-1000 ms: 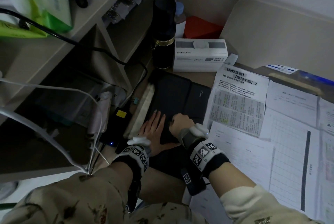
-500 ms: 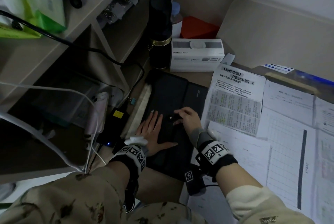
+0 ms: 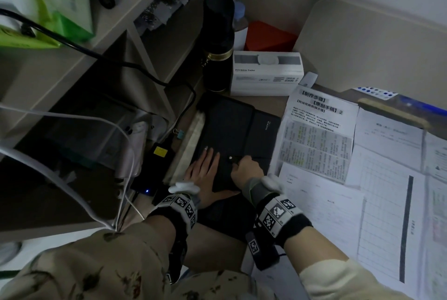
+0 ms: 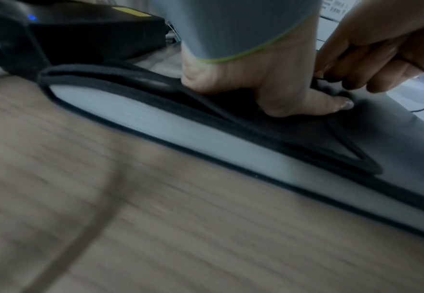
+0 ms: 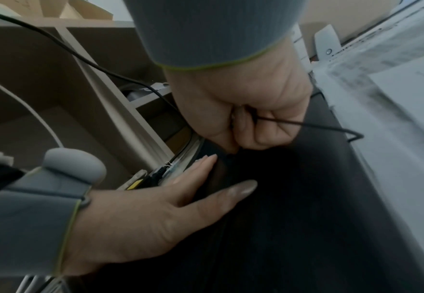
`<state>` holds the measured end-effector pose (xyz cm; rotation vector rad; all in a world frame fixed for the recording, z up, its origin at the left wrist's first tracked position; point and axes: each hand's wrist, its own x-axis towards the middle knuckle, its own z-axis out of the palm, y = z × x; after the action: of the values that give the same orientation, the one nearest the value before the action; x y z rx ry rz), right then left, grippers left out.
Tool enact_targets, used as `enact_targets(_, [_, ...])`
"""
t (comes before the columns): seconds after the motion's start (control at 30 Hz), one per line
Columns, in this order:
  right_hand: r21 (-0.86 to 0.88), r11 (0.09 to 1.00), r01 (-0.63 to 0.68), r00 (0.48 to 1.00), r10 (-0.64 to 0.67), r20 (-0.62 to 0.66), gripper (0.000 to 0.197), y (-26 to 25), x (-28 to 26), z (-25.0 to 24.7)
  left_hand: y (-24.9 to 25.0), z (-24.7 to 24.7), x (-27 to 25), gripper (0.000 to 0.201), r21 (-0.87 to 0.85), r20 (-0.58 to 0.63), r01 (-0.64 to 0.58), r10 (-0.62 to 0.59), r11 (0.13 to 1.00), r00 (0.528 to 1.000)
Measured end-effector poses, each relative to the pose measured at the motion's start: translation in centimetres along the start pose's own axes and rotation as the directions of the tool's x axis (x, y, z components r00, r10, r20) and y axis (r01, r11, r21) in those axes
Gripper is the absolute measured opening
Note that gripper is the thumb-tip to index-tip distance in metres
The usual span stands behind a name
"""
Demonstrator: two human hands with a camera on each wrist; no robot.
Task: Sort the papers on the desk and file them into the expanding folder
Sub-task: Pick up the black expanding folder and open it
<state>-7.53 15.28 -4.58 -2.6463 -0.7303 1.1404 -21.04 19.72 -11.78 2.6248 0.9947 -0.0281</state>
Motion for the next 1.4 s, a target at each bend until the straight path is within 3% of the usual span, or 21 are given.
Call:
enact_targets(0.13, [-0.184, 0.978, 0.095, 0.994, -0.084, 0.066, 0.03, -0.3, -0.1, -0.7, 0.1, -0.3, 0.0, 0.114, -0.008, -0.012, -0.008, 0.008, 1.0, 1.0])
enact_targets(0.23, [-0.201, 0.96, 0.195, 0.978, -0.173, 0.119, 0.026, -1.0, -0.1, -0.5, 0.2, -0.3, 0.0, 0.113, -0.017, -0.032, -0.018, 0.017, 1.0, 0.999])
enact_targets(0.37, [0.027, 0.956, 0.291, 0.955, -0.292, 0.052, 0.025, -1.1, 1.2, -0.3, 0.0, 0.5, 0.1, 0.112, -0.04, -0.031, -0.003, 0.002, 0.999, 1.0])
enact_targets(0.53, [0.184, 0.957, 0.222, 0.97, -0.198, -0.14, 0.023, -0.2, 2.6, -2.3, 0.1, 0.3, 0.1, 0.114, 0.028, -0.026, 0.017, -0.017, 0.999, 1.0])
enact_targets(0.63, [0.324, 0.909, 0.263, 0.958, -0.204, -0.203, 0.021, 0.9, 2.9, -2.4, 0.2, 0.3, 0.1, 0.114, 0.014, -0.043, 0.02, -0.019, 1.0, 0.999])
enact_targets(0.73, [0.594, 0.785, 0.177, 0.984, -0.158, -0.084, 0.02, 1.6, 2.9, -2.1, 0.1, 0.5, 0.2, 0.115, 0.013, -0.038, 0.024, -0.023, 1.0, 0.999])
enact_targets(0.83, [0.698, 0.711, 0.093, 0.991, -0.137, 0.008, 0.033, 2.0, 3.1, -2.0, 0.3, 0.3, 0.2, 0.115, 0.013, -0.012, 0.034, -0.034, 0.999, 0.999])
enact_targets(0.9, [0.637, 0.764, 0.107, 0.993, -0.115, -0.029, 0.038, 2.3, 3.3, -1.8, 0.4, 0.0, 0.3, 0.115, 0.009, 0.003, 0.042, -0.042, 0.999, 0.999])
enact_targets(1.0, [0.383, 0.917, 0.107, 0.993, -0.082, -0.082, 0.026, 2.4, 2.8, -2.1, 0.5, 0.1, 0.3, 0.115, 0.008, 0.002, 0.036, -0.036, 0.999, 0.999])
enact_targets(1.13, [0.147, 0.988, 0.051, 0.994, -0.065, 0.088, 0.026, 1.8, 2.1, -2.6, 0.3, -0.1, 0.2, 0.115, 0.009, 0.025, 0.04, -0.04, 0.999, 0.999])
enact_targets(1.2, [0.058, 0.994, 0.095, 0.966, -0.106, 0.236, 0.018, 1.5, 2.0, -2.2, 0.4, -0.1, 0.2, 0.114, -0.015, 0.026, 0.035, -0.035, 0.999, 0.999])
enact_targets(1.27, [0.02, 0.974, 0.226, 0.912, -0.219, 0.346, 0.02, 1.0, 1.8, -1.5, 0.4, -0.2, 0.2, 0.112, -0.049, 0.03, 0.017, -0.016, 0.999, 0.999])
enact_targets(1.33, [0.062, 0.933, 0.355, 0.861, -0.352, 0.366, 0.023, 0.3, 1.3, -1.0, 0.6, -0.3, 0.2, 0.111, -0.079, 0.032, 0.006, -0.004, 0.997, 0.999])
enact_targets(1.4, [0.141, 0.89, 0.433, 0.843, -0.456, 0.288, 0.024, -0.5, 1.1, -0.6, 0.7, -0.4, 0.2, 0.111, -0.097, 0.04, 0.018, -0.014, 0.995, 0.999])
